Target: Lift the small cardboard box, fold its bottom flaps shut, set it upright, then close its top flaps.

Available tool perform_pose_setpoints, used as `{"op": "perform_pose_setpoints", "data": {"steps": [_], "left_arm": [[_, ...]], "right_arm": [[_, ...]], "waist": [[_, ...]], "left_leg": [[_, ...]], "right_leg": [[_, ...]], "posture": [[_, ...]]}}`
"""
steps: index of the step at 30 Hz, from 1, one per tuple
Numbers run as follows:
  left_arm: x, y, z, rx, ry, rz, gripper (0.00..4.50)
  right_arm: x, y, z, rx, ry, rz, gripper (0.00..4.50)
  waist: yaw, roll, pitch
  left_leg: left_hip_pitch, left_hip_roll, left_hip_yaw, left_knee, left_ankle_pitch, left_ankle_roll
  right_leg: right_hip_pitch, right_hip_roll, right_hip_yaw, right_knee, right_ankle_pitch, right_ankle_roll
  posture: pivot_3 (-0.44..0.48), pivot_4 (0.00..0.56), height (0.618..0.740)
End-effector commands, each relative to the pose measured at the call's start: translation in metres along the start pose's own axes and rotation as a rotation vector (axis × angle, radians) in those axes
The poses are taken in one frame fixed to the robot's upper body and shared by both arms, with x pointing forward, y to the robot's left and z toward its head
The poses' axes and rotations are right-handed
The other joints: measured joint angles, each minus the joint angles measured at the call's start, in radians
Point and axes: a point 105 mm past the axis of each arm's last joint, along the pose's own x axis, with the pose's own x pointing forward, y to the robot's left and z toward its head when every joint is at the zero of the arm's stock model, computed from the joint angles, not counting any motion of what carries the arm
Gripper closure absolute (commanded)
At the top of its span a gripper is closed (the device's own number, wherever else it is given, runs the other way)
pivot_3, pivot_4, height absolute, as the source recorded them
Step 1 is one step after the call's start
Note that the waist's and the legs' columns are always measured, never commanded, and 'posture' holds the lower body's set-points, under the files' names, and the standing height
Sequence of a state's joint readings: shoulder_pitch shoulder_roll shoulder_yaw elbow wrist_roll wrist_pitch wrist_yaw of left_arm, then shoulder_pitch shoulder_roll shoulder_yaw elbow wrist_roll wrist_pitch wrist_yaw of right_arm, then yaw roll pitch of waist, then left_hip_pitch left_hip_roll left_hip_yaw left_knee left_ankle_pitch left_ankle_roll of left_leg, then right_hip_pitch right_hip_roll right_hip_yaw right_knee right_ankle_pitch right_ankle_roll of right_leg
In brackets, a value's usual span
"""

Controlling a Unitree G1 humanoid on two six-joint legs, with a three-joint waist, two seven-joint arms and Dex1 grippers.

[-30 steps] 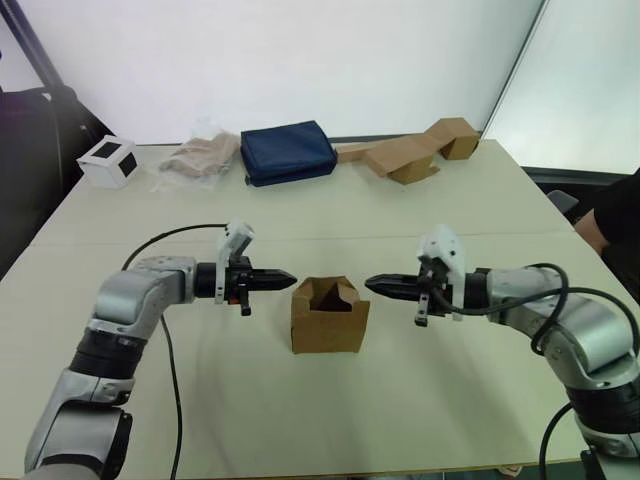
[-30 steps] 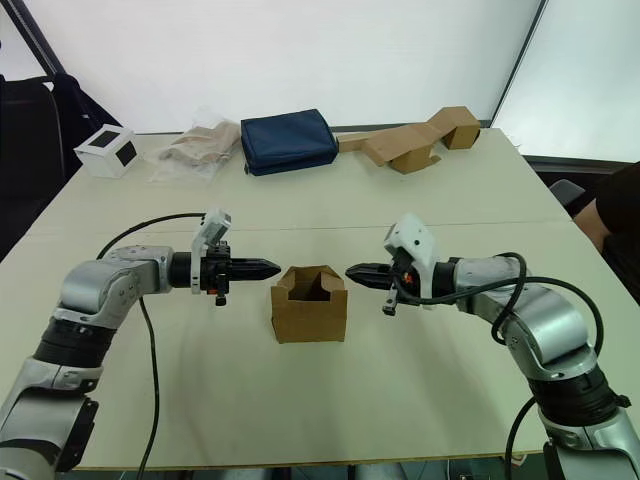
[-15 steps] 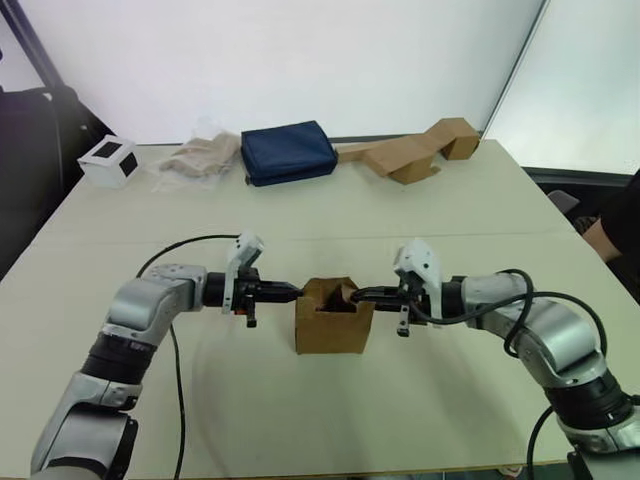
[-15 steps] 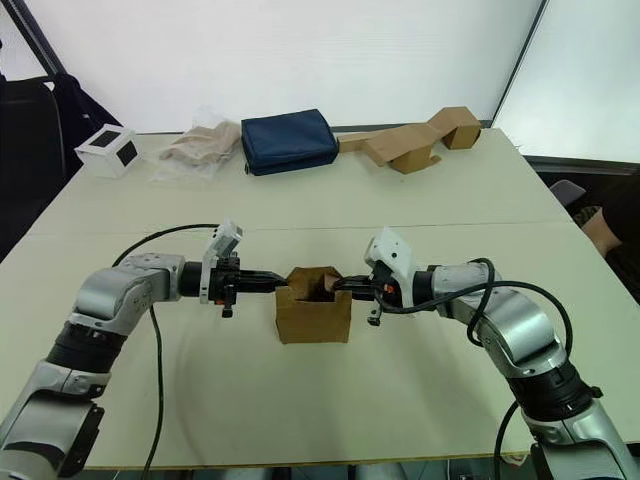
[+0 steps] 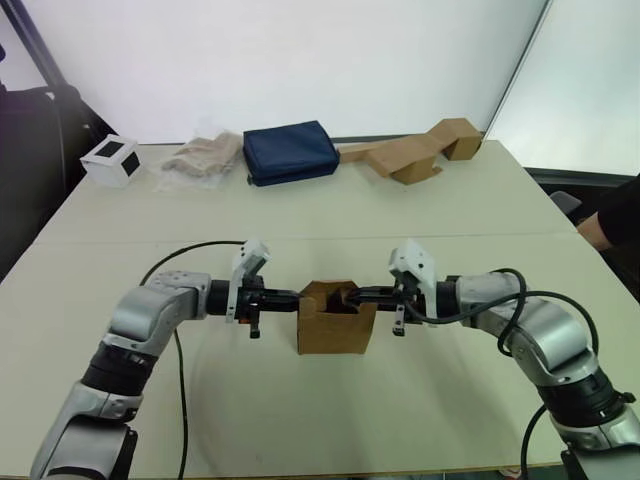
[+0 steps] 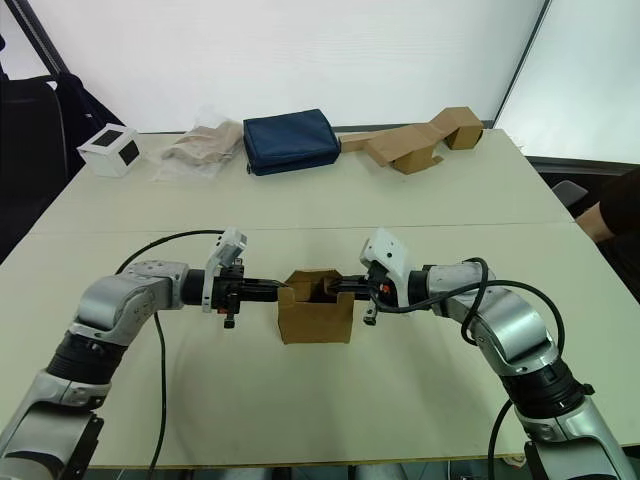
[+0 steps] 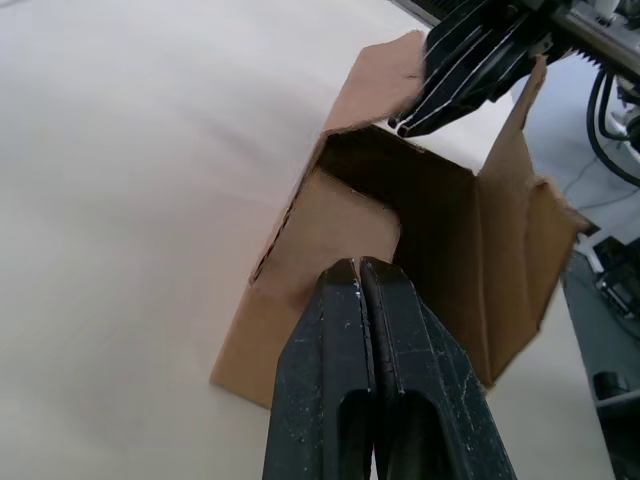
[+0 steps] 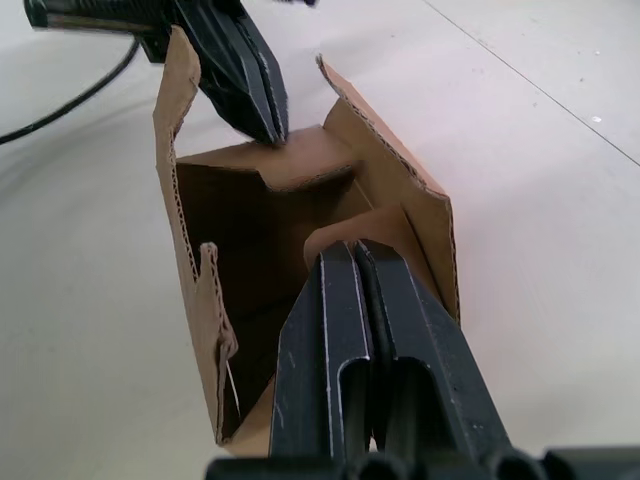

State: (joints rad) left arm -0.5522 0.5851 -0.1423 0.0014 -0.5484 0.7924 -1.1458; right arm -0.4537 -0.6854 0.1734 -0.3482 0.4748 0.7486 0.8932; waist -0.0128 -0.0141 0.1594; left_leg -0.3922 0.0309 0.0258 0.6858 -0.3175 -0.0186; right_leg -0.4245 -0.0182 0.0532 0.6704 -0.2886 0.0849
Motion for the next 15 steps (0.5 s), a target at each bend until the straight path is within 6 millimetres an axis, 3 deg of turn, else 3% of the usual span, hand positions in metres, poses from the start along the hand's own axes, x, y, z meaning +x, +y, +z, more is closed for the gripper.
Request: {"op": "perform_pose_setpoints", "data": {"steps": [1,10,15], "left_arm": [[0.005,0.001,0.000,0.032,0.011,-0.001,4.48],[0.004,0.002,0.002,0.028,-0.009,0.002,4.48],[-0.012,0.008,0.033,-0.001,-0.163,0.025,4.48]], "right_arm": [[0.003,0.001,0.004,-0.044,-0.002,0.003,4.50],[0.005,0.000,0.004,-0.059,0.004,-0.008,4.50],[-0.003,-0.001,0.018,-0.036,-0.065,-0.006,4.50]], "waist": [[0.000,0.000,0.000],[-0.001,0.000,0.000],[-0.001,0.000,0.000]], "left_leg": [[0.000,0.000,0.000,0.000,0.000,0.000],[0.000,0.000,0.000,0.000,0.000,0.000],[0.000,0.000,0.000,0.000,0.000,0.000]], "right_leg": [[0.000,0.000,0.000,0.000,0.000,0.000],[0.000,0.000,0.000,0.000,0.000,0.000],[0.000,0.000,0.000,0.000,0.000,0.000]], "posture": [[0.000,0.150,0.740],[0.000,0.150,0.740],[0.000,0.150,0.740]]}}
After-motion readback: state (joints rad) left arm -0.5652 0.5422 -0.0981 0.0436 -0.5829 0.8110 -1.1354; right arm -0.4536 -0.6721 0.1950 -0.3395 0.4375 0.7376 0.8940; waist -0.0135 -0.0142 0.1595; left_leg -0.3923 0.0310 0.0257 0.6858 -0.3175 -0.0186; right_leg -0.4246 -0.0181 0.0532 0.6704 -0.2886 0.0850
